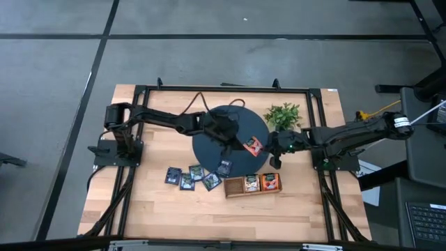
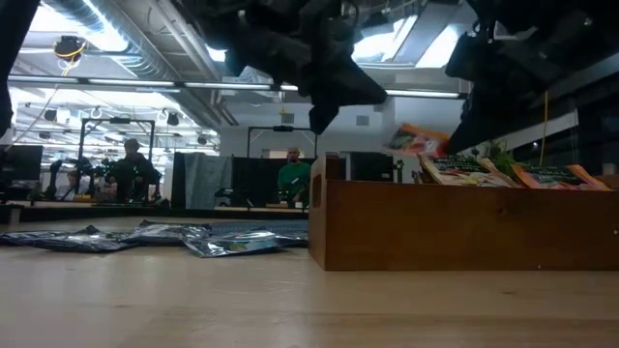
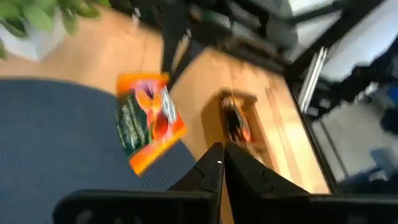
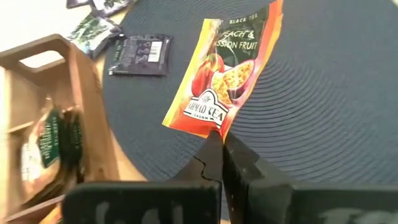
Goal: Pick & Place Tea
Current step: Put the orange tea bag into the right section of the wooden organizer
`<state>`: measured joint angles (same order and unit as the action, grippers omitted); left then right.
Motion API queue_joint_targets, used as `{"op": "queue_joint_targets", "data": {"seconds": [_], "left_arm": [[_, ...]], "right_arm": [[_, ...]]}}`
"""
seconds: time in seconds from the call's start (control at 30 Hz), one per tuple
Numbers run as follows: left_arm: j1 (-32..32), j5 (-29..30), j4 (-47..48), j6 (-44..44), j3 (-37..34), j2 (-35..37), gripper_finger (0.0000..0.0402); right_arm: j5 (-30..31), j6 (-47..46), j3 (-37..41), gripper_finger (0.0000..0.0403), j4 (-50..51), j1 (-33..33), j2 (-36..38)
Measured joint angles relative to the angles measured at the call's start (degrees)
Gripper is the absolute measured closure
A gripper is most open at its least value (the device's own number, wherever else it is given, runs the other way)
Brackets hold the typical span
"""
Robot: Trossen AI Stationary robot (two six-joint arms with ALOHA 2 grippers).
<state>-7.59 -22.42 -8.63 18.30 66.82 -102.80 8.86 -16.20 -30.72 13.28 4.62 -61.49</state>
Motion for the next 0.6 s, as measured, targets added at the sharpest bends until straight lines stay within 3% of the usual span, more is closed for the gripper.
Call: {"op": "queue_joint_targets", "data": {"seconds": [0.3, 0.6], "left_arm": [[-2.3, 6.4, -1.6, 6.5, -3.3, 4.3, 0.0383], [-2.2, 7.7, -1.5, 9.1, -3.3, 4.3, 0.0337]], "right_arm": [[12.7, 0.3, 0.0, 0.0402, -4.2, 5.9, 0.0], [13.8, 1.9, 0.0, 0.0401, -7.1, 9.1, -1.9]]}}
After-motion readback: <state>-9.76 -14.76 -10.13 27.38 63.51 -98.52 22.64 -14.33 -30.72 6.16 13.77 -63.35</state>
